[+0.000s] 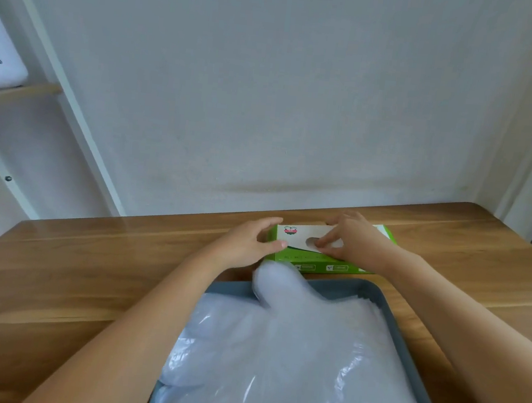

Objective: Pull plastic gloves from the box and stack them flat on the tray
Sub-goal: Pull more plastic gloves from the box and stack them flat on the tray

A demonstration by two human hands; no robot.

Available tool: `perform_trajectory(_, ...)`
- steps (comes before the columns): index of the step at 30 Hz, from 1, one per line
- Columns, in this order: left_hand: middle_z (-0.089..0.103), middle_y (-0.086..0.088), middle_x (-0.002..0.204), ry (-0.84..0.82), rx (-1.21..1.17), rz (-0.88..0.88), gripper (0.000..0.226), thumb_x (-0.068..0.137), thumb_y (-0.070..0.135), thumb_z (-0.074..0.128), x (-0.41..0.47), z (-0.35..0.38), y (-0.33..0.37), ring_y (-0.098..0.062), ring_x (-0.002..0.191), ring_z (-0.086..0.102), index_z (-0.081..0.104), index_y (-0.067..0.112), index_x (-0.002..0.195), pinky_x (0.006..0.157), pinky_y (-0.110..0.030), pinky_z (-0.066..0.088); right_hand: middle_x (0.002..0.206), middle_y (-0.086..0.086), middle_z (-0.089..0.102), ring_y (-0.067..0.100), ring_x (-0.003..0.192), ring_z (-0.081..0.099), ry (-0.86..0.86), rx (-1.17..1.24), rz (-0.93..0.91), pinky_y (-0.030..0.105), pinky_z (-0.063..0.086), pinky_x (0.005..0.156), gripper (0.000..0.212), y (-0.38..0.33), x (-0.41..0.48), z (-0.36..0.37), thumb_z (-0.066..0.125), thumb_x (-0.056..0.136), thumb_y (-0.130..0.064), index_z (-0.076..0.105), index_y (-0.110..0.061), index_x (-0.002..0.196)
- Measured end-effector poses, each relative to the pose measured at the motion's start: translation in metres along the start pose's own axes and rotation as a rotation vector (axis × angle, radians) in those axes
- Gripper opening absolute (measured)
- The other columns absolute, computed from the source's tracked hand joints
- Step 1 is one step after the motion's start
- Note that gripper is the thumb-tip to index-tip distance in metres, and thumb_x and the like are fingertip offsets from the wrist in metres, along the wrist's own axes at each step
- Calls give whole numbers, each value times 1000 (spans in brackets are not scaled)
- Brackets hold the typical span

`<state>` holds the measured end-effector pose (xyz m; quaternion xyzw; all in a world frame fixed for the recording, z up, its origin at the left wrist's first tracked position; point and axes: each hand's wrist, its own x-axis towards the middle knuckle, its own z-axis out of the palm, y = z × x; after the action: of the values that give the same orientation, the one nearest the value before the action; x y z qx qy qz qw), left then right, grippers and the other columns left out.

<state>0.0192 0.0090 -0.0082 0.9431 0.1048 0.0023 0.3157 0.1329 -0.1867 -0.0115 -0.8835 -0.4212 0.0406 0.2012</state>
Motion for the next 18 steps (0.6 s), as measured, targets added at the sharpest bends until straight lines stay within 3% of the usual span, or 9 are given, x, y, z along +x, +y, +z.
perform_trajectory(3,28,10,157,-110,-49,-44,78,83,58,63,10,5,-11,-12,144,24,26,40,149,119,-39,19,135,-1,48,18,131,29,-4,-27,-28,27,24,105,27,2,2,-2,61,89,-44,76,-24,100)
perform_trajectory(6,19,14,159,-163,-7,-51,99,65,82,55,14,7,-14,-11,147,14,17,47,149,120,-50,10,133,-2,45,19,126,31,-12,-30,-54,29,27,105,18,2,3,-1,61,91,-28,74,-16,91)
perform_trajectory(9,11,11,161,-195,1,-58,85,80,69,56,15,8,-17,-16,149,2,13,48,150,119,-54,3,127,-2,42,20,120,30,11,-56,-67,24,27,101,15,2,3,7,56,91,-16,71,-12,90)
perform_trajectory(12,6,12,162,-204,7,-53,84,80,67,53,15,9,-18,-14,149,-6,10,49,149,118,-56,-1,114,-6,39,15,109,29,9,-57,-90,20,25,98,10,7,0,8,54,93,-15,63,-17,90)
perform_trajectory(15,4,13,162,-200,9,-66,80,84,64,53,15,9,-19,-14,149,-11,9,49,149,118,-55,-5,106,-8,42,14,105,35,-17,112,-47,23,29,88,20,11,-5,1,57,93,-19,51,-26,75)
perform_trajectory(18,5,14,161,-194,-4,-68,78,85,62,54,16,10,-22,-14,149,-11,10,49,149,118,-55,-5,99,-5,52,14,92,50,44,332,-3,23,38,77,15,18,-10,-8,56,94,-20,55,-23,80)
